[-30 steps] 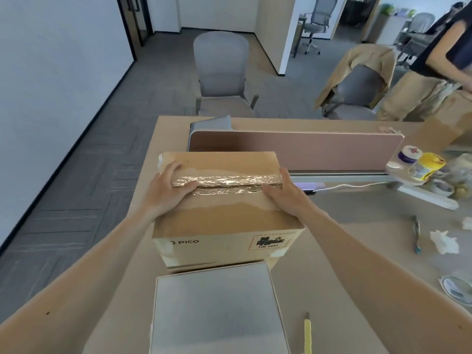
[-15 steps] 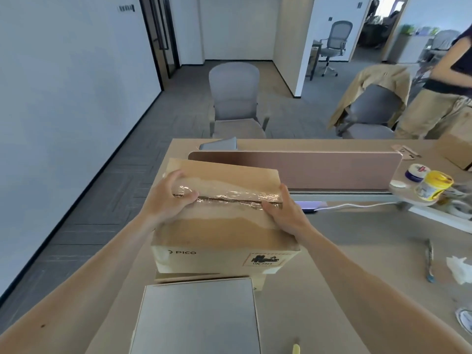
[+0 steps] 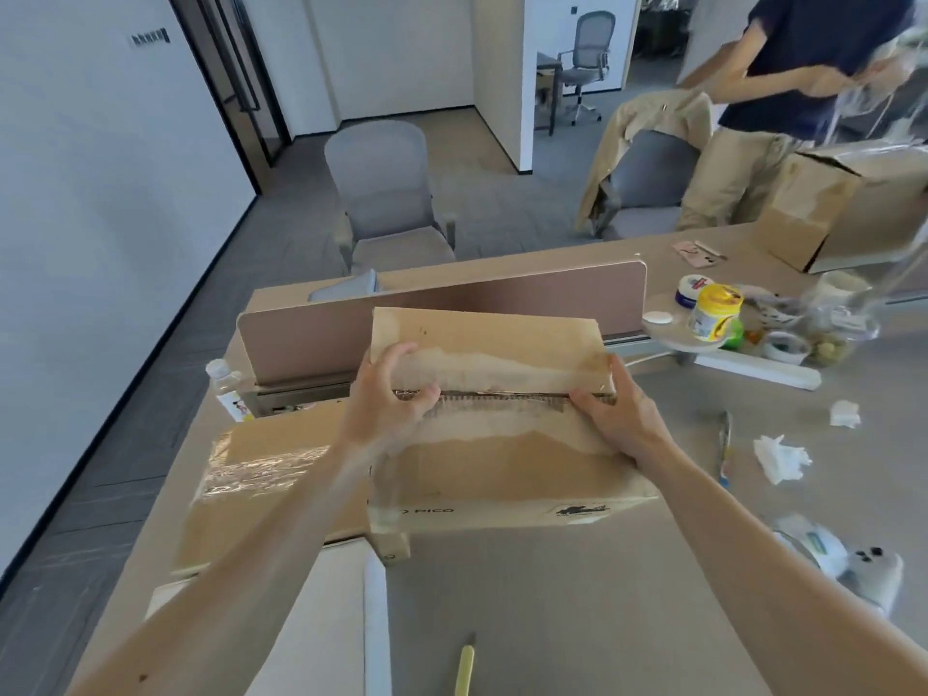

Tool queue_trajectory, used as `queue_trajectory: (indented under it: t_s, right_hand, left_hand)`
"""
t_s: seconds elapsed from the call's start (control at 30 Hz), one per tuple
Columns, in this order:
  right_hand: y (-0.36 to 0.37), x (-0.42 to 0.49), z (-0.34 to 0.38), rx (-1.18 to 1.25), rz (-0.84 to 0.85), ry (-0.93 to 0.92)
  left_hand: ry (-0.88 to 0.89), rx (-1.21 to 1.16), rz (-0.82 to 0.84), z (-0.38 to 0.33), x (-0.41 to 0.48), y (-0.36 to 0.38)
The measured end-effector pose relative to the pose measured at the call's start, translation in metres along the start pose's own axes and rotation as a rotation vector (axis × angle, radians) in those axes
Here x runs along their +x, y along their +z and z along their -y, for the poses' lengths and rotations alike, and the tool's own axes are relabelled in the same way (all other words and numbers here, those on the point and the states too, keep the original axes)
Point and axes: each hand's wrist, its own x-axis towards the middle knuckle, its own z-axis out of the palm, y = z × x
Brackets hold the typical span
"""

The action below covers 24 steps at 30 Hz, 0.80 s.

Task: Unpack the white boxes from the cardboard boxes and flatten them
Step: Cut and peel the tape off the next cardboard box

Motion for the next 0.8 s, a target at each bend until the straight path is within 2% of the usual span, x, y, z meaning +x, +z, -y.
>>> queue_trajectory:
  t_s: [0.17,0.33,0.67,0.8]
  right_hand:
    - [-0.056,-0.003,-0.081,-0.011,-0.031,0.082]
    - [-0.079,-0.004,-0.144,-0.025,-0.007,0.176]
    - [-0.063,-0.006,-0.203,-0.143,0.066,0.327]
    - [-0.053,-0.002,-0.210,-0.203,0.049,0.375]
  left_hand:
    - [-0.036,-0.036,0.103,-0.028,-0.014,0.093]
    - [-0.088,-0.026,0.163,-0.028,-0.036,0.161]
    - [-0.300,-0.150,0.263,0.024,-0.077,0.228]
    - [-0.327,-0.201,0.254,0.039,-0.088,0.235]
